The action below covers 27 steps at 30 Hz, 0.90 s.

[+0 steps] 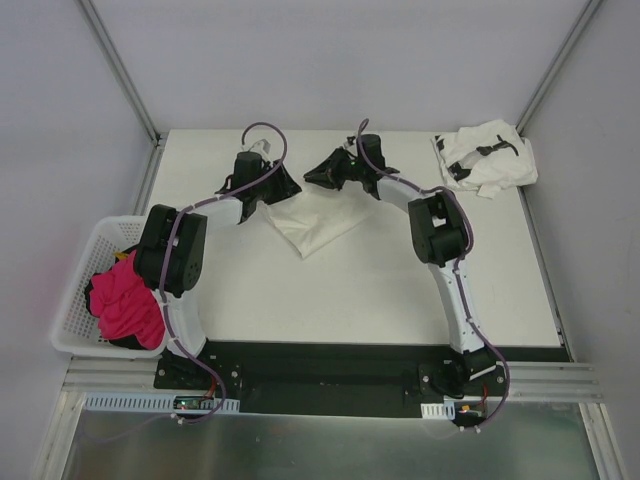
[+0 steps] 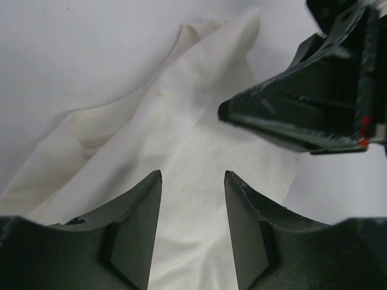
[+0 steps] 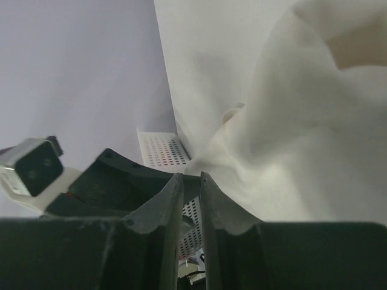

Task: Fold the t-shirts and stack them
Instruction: Smooth out wrinkles on the folded tshirt

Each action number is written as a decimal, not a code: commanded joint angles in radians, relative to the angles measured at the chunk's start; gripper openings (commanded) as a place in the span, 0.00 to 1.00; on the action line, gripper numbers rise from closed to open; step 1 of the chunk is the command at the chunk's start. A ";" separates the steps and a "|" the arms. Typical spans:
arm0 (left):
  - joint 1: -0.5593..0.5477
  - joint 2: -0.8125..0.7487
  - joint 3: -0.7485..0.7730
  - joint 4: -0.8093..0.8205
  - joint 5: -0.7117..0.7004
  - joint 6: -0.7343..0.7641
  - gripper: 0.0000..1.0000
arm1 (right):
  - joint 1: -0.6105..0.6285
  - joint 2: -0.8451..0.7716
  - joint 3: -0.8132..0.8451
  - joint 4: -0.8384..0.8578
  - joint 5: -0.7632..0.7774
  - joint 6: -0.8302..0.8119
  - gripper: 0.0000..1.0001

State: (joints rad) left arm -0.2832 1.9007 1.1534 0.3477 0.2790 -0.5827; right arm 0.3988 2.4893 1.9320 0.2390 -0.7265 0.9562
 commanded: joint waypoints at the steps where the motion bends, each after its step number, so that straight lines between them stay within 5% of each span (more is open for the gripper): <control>1: 0.026 0.021 0.049 0.022 0.015 0.014 0.45 | 0.020 0.066 0.047 0.048 -0.037 0.061 0.20; 15: 0.036 0.060 0.051 0.017 0.037 0.012 0.45 | -0.021 0.166 0.082 0.062 0.021 0.157 0.19; 27: 0.036 0.037 0.016 0.033 0.029 0.018 0.44 | -0.112 0.109 0.071 -0.056 0.067 0.037 0.26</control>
State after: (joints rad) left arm -0.2535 1.9621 1.1809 0.3546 0.2878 -0.5827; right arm 0.3103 2.6453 1.9877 0.2611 -0.6949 1.0561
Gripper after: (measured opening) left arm 0.445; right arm 0.221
